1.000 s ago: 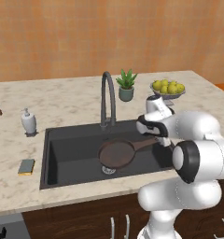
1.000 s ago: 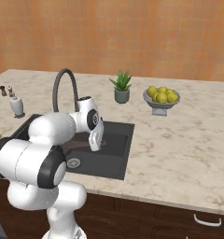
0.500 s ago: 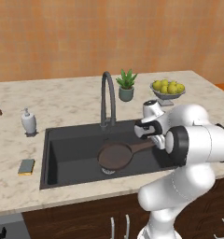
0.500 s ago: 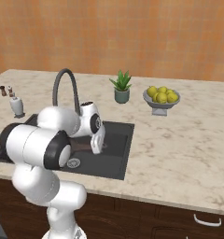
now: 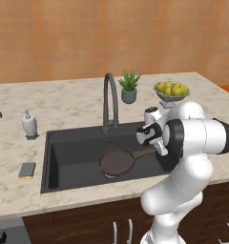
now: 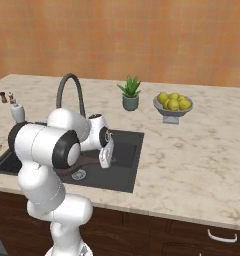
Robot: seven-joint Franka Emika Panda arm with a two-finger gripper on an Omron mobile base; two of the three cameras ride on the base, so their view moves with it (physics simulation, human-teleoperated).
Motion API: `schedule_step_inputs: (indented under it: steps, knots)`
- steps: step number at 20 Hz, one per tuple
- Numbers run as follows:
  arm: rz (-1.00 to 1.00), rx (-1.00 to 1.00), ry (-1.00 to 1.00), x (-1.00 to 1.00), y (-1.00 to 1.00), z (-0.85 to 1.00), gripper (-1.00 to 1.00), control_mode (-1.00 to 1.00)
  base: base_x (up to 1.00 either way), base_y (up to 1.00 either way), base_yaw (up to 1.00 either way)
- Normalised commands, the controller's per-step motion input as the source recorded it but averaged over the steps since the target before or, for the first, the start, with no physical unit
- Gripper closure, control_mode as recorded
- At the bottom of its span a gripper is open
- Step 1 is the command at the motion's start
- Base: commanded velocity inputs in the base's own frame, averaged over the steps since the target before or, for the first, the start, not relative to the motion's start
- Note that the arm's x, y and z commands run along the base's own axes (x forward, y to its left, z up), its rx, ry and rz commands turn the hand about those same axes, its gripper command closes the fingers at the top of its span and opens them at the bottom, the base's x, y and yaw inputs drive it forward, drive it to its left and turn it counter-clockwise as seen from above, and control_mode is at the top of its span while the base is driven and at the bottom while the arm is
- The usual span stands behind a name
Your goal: Pick the pan and sponge and place them into the sink. Then turn on the water.
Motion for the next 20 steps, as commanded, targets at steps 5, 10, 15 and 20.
schedule_step_inputs:
  steps: [5, 10, 15, 20]
  knots:
    - [0.00, 0.05, -0.01, 0.07, 0.00, -0.34, 1.00, -1.00, 0.00, 0.00, 0.00]
    - [0.00, 0.15, -0.02, 0.03, 0.00, -0.13, 1.00, -1.00, 0.00, 0.00, 0.00]
    - [0.00, 0.06, 0.01, 0.14, 0.00, -0.03, 1.00, -1.00, 0.00, 0.00, 0.00]
    - [0.00, 0.00, 0.10, 0.12, 0.00, 0.00, 1.00, -1.00, 0.00, 0.00, 0.00]
